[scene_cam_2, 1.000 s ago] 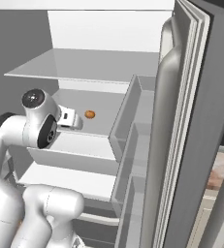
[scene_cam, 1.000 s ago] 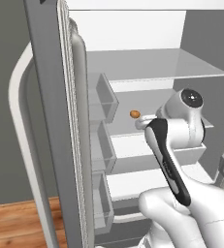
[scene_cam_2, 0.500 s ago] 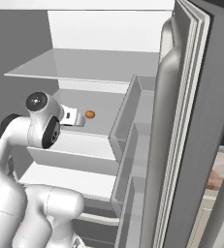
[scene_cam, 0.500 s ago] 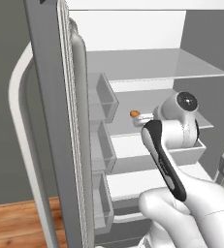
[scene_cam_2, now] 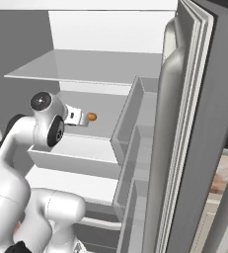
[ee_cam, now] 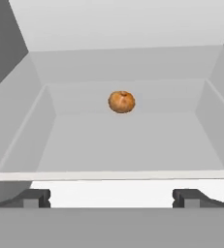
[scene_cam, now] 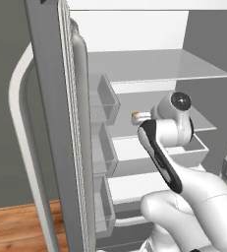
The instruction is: Retrieve the kiwi and tangerine from the fridge and place them into the bowl on the dining table.
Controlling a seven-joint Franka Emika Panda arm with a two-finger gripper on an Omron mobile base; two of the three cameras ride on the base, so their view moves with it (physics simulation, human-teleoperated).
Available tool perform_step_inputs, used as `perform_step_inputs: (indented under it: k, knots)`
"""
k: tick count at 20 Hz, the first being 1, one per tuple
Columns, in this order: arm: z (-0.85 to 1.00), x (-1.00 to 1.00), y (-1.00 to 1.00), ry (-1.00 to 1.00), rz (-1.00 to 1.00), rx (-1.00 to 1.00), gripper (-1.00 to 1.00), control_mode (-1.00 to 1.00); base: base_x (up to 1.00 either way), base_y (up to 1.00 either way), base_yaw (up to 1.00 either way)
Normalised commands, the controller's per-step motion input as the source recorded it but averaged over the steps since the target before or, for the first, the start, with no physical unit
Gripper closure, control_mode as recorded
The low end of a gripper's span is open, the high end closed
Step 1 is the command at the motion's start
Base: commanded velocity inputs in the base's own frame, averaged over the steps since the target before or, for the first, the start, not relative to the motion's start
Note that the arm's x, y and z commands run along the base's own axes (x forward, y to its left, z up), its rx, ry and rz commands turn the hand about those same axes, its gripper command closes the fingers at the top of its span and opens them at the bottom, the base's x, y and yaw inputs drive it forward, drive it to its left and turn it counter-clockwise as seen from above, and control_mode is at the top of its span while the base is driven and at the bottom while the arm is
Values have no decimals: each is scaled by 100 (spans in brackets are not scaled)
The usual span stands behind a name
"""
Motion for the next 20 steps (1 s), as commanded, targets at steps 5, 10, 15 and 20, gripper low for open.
perform_step_inputs:
  k: [5, 10, 15, 20]
  knots:
    - [-22, 23, -3, 0, -2, 0, -100, -100, 0, 0, 0]
    - [-21, 17, -4, 0, -1, 0, -100, -100, 0, 0, 0]
    - [-2, 13, -5, 0, -1, 0, -100, -100, 0, 0, 0]
    - [0, 7, -11, 0, 0, 0, -100, -100, 0, 0, 0]
